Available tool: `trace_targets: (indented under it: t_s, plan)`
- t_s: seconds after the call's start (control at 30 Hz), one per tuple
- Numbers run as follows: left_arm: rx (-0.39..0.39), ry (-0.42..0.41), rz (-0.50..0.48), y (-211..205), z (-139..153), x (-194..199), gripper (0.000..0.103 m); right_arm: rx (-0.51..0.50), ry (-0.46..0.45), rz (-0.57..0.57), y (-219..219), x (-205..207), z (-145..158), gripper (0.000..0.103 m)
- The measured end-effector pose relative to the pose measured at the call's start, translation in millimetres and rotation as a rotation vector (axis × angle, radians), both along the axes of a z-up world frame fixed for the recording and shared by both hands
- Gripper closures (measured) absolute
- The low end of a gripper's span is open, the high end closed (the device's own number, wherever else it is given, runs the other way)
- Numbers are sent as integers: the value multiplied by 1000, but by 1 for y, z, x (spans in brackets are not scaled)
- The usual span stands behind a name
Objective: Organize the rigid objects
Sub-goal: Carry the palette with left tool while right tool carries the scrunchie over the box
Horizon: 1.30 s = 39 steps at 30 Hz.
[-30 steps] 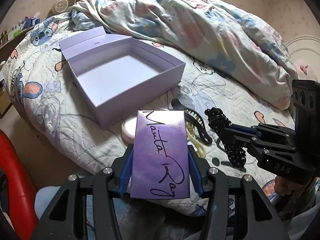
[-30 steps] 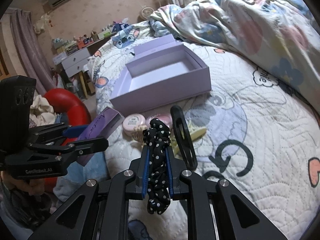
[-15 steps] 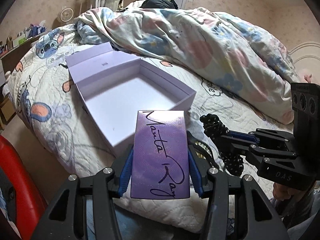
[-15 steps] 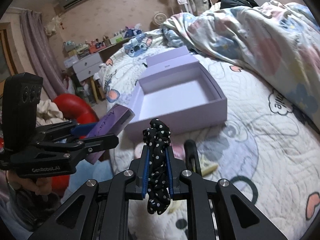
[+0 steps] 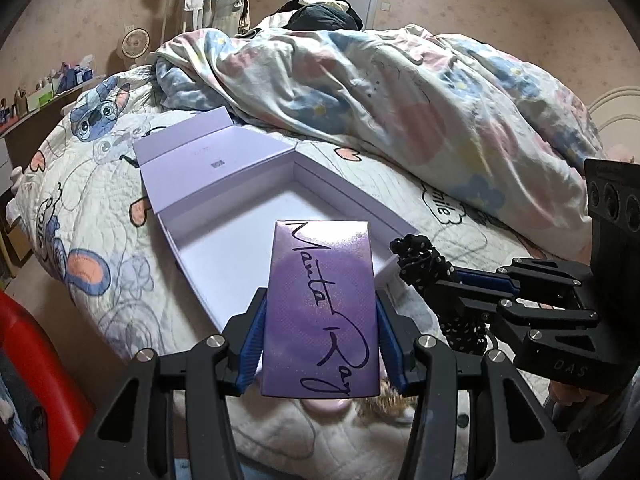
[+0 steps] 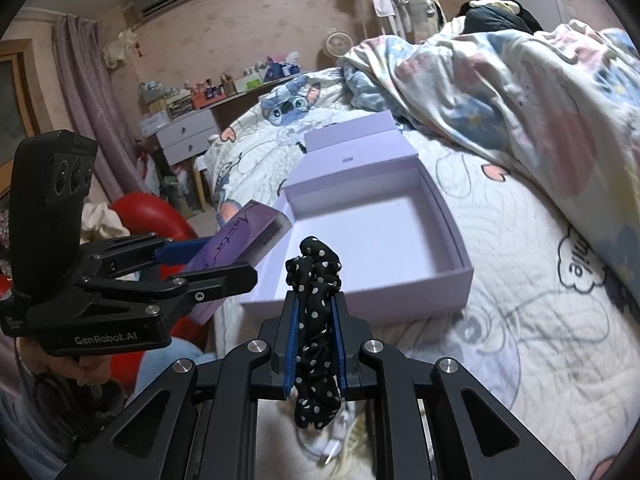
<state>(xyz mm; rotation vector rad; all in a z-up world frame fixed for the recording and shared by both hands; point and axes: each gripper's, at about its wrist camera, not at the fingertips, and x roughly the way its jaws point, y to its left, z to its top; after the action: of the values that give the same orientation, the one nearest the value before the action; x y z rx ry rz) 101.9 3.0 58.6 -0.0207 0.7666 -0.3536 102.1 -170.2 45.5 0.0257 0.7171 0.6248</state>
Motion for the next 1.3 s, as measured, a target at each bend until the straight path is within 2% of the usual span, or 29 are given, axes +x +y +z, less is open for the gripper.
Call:
trace_targets:
  t_s: [0.53, 1.3]
  plan:
    - [42, 8, 24, 4, -1, 62, 53, -22, -32, 8, 10, 59, 10, 88]
    - [76, 70, 52, 18, -35, 150, 53, -90, -31, 29, 37, 140, -6, 88]
